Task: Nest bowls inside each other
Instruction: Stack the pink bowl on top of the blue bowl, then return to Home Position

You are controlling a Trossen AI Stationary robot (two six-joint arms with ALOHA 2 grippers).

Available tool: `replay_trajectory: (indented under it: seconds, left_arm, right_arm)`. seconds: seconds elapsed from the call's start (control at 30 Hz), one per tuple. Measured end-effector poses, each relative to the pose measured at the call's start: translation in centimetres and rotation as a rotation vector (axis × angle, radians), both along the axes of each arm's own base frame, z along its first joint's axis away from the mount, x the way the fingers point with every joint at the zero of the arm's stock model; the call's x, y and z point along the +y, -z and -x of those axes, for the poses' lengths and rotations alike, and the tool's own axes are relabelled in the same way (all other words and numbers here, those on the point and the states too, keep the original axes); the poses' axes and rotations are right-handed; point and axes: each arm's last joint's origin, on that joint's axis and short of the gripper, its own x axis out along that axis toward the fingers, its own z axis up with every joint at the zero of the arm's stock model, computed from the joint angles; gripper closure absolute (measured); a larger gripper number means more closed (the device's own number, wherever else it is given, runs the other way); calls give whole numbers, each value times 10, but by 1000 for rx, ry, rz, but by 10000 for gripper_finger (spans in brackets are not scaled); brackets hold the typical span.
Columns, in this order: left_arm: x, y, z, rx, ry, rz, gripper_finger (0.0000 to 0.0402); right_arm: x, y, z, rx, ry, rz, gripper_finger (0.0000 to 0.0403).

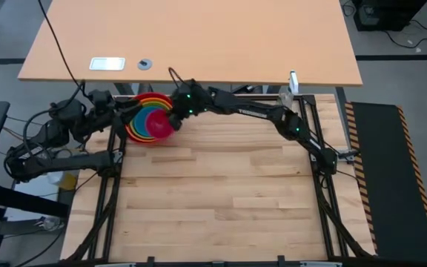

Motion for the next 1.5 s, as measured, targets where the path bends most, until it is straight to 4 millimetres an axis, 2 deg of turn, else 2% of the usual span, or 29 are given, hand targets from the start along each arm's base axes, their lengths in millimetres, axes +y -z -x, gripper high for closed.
replay_trajectory:
  seconds: [0.17, 0.4, 0.57, 0.93, 1.07, 1.2, 1.37, 1.5]
  left_arm:
    - [-1, -1, 0, -31, 8, 42, 253]
    - [-2, -1, -1, -52, 32, 86, 253]
    - [-3, 0, -1, -69, 43, 121, 253]
    - [-5, 2, -2, -38, 69, 132, 253]
    - [-6, 14, -1, 65, 59, 184, 253]
    - [-6, 30, 2, 199, 29, 295, 253]
    - [-6, 46, 1, 337, -31, 411, 253]
    - [-4, 48, -4, 396, -26, 357, 253]
  right_arm:
    - [-16, 37, -10, -61, 88, -32, 362]
    - [-27, 55, -26, -246, 95, 26, 358]
    - [-28, 70, -29, -217, 137, 46, 347]
    - [-42, 73, -23, -162, 149, 127, 238]
    - [-52, 59, -15, -155, 155, 140, 226]
    - [-54, 29, 3, -94, 115, 126, 228]
    - [-33, -17, 35, 91, 65, 197, 233]
    - [-20, -50, 62, 179, 33, 196, 235]
